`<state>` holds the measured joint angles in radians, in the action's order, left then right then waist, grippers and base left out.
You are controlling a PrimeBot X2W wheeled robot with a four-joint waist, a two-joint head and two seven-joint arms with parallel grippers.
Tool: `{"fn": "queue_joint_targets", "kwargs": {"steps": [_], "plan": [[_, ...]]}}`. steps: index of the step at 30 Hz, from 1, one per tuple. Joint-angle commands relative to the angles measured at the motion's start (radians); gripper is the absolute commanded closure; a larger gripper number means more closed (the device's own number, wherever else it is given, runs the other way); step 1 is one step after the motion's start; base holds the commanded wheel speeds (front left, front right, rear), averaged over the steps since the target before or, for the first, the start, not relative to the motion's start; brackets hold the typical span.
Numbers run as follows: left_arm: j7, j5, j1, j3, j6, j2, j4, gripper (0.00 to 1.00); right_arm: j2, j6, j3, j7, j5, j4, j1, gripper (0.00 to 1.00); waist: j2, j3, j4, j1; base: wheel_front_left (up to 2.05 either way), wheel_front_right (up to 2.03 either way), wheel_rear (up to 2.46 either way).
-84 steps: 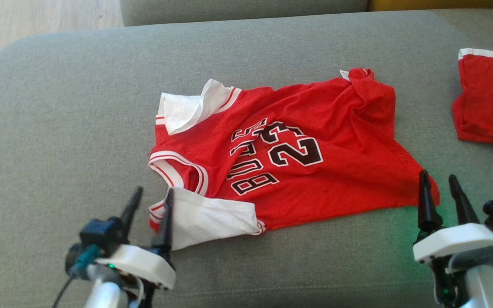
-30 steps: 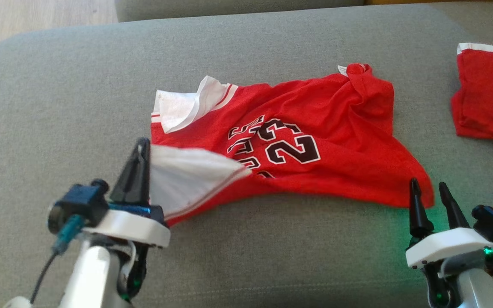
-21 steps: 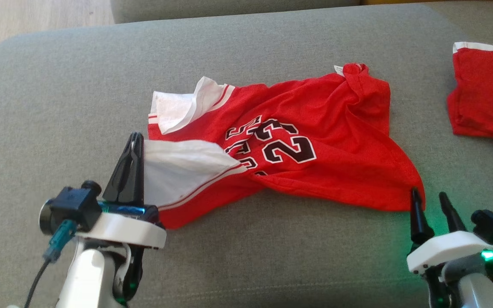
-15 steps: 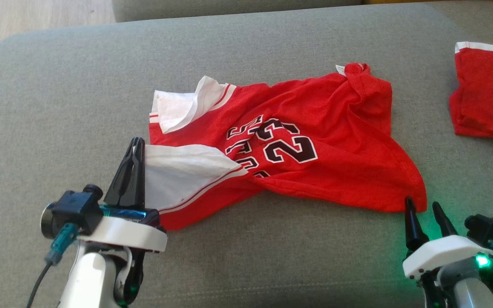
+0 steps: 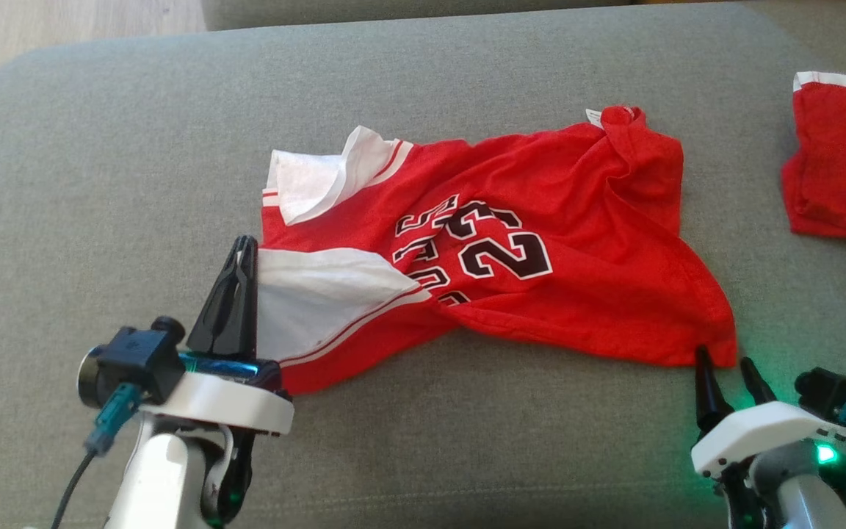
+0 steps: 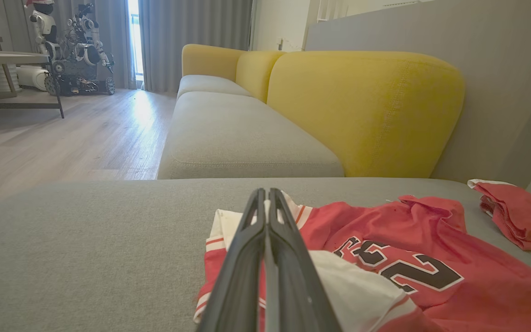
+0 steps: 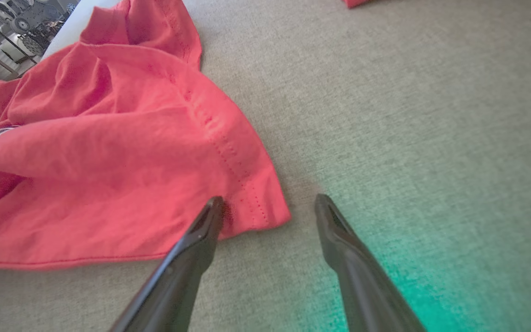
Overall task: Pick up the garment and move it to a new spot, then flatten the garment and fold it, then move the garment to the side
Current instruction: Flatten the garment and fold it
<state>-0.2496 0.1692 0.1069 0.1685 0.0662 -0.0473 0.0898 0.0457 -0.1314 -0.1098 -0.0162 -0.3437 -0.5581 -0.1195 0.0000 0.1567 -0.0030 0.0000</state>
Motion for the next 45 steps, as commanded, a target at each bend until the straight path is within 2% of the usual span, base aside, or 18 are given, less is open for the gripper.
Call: {"fn": "queue_joint_targets", "kwargs": {"steps": [1, 2, 3, 4, 5, 12, 18, 23, 29, 35, 42, 45], "plan": [[-0.012, 0.001, 0.039, -0.027, 0.001, -0.003, -0.041, 1.0, 0.005, 0.001, 0.037, 0.009, -0.008, 0.01, -0.033, 0.02, 0.0, 0.002, 0.0, 0.0, 0.0, 0.0, 0.0], [-0.012, 0.001, 0.039, -0.027, 0.0, -0.003, -0.042, 1.0, 0.005, 0.001, 0.048, 0.016, -0.01, 0.004, -0.036, 0.36, 0.0, 0.003, 0.0, 0.0, 0.0, 0.0, 0.0], [-0.012, 0.001, 0.039, -0.027, -0.001, -0.003, -0.042, 1.0, 0.005, 0.001, 0.06, 0.021, -0.011, 0.001, -0.038, 0.59, 0.0, 0.004, -0.001, 0.0, 0.0, 0.0, 0.0], [-0.012, 0.001, 0.039, -0.026, -0.003, -0.003, -0.043, 1.0, 0.005, 0.001, 0.071, 0.025, -0.01, 0.0, -0.041, 0.93, 0.0, 0.006, -0.001, 0.0, 0.0, 0.0, 0.0], [-0.012, 0.0, 0.04, -0.026, -0.003, -0.003, -0.043, 1.0, 0.005, 0.001, 0.08, 0.026, -0.006, 0.001, -0.043, 1.0, 0.0, 0.007, -0.001, 0.0, 0.0, 0.0, 0.0], [-0.012, -0.013, 0.058, -0.036, 0.003, -0.003, -0.054, 1.0, 0.056, 0.001, 0.127, -0.013, 0.02, 0.079, -0.07, 1.0, 0.0, 0.001, 0.005, 0.0, 0.0, 0.0, 0.0], [-0.012, -0.033, 0.097, -0.059, 0.019, -0.014, -0.106, 1.0, 0.176, 0.001, 0.178, -0.033, 0.06, 0.222, -0.123, 1.0, 0.0, -0.051, 0.005, 0.0, 0.0, 0.0, 0.0], [-0.012, -0.029, 0.143, -0.092, 0.028, -0.031, -0.166, 1.0, 0.261, 0.001, 0.203, 0.003, 0.073, 0.345, -0.206, 1.0, 0.0, -0.112, -0.009, 0.0, 0.0, 0.0, 0.0], [-0.012, -0.025, 0.201, -0.088, 0.041, -0.054, -0.253, 1.0, 0.341, 0.001, 0.239, 0.081, 0.083, 0.481, -0.295, 1.0, 0.0, -0.177, -0.015, 0.0, 0.0, 0.0, 0.0], [0.001, -0.02, 0.277, -0.092, 0.043, -0.072, -0.366, 1.0, 0.404, 0.001, 0.231, 0.219, 0.062, 0.621, -0.318, 1.0, 0.0, -0.223, -0.023, 0.0, 0.0, 0.0, 0.0], [0.088, -0.005, 0.309, -0.103, 0.033, -0.087, -0.507, 1.0, 0.41, 0.001, 0.133, 0.406, 0.027, 0.804, -0.256, 1.0, 0.0, -0.248, -0.036, 0.0, 0.0, 0.0, 0.0], [0.133, 0.002, 0.36, -0.102, 0.036, -0.101, -0.523, 1.0, 0.408, 0.001, 0.115, 0.467, 0.016, 0.845, -0.265, 1.0, 0.0, -0.227, -0.042, 0.0, 0.0, 0.0, 0.0]]}}
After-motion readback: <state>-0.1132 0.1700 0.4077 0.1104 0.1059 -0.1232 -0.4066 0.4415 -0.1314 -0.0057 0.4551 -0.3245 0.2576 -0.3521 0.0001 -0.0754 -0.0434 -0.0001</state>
